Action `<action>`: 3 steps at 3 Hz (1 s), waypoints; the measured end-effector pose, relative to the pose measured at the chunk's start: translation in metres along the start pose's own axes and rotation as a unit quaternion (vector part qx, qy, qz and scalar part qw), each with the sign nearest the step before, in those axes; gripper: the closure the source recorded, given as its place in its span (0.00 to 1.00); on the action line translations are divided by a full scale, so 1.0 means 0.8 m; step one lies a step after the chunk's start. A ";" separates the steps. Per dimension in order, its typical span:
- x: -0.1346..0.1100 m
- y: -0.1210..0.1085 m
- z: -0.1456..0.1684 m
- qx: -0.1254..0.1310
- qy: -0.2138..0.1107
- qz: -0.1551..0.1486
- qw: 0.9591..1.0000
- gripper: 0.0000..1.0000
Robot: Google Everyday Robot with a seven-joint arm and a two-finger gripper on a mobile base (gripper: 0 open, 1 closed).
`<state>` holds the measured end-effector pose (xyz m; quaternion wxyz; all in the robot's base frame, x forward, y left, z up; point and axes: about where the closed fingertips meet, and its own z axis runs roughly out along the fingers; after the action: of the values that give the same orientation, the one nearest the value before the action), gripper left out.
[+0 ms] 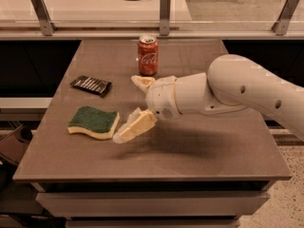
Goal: Pick sponge
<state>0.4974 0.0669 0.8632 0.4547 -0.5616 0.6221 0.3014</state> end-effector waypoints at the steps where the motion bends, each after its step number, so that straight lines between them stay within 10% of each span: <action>1: 0.001 0.014 0.013 -0.001 0.004 0.003 1.000 0.00; 3: 0.008 0.038 0.051 -0.019 0.008 0.017 1.000 0.00</action>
Offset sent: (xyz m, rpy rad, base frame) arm -0.0208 0.0346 -0.0286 -0.0037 0.0586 0.0101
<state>0.4777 0.1060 0.8370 0.4338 -0.5619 0.6296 0.3157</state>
